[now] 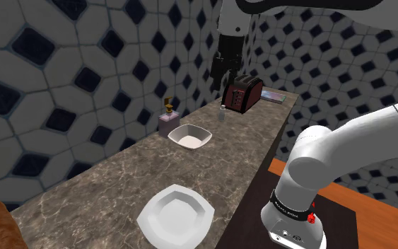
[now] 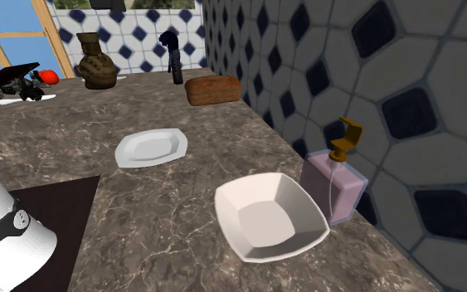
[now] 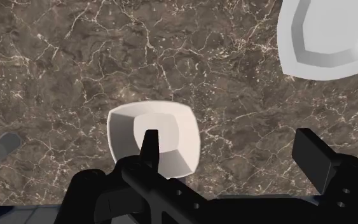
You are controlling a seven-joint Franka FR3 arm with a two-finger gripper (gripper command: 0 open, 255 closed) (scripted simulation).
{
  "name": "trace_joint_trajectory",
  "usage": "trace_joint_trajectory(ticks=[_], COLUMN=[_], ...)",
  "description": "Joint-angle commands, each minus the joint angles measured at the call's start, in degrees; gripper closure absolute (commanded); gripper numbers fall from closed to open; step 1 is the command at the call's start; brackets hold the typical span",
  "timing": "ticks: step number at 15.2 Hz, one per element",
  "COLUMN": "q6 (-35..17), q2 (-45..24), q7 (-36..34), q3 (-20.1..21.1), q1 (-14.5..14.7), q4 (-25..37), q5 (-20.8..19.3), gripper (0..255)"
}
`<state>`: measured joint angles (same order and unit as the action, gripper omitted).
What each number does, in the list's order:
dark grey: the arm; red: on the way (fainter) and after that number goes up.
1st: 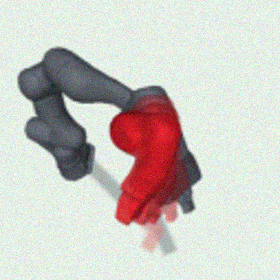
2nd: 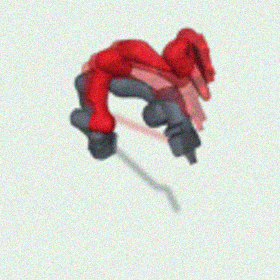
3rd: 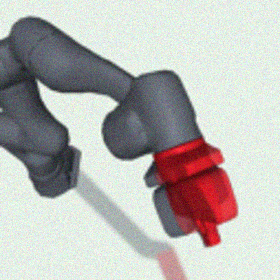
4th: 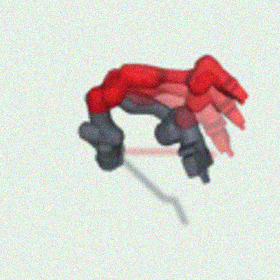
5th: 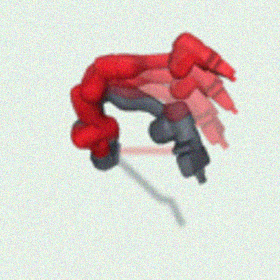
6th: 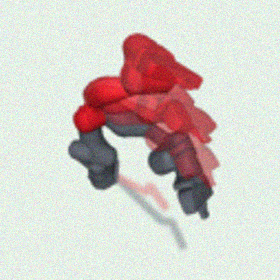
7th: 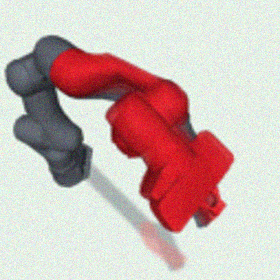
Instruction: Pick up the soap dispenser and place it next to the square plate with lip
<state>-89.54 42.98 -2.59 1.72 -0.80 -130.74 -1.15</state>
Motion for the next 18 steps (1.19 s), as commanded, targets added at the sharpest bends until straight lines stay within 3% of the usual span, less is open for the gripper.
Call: trace_joint_trajectory(ticks=[1, 10, 18], q6=[0.00, -16.62, -27.82], q2=[0.00, -13.00, -28.51], q7=[0.00, 9.19, 19.37], q3=[0.00, -7.62, -13.62], q1=[0.00, 0.00, 1.24], q4=[0.00, -0.49, 5.32], q5=[0.00, 1.45, 7.60], gripper=[0, 0, 0])
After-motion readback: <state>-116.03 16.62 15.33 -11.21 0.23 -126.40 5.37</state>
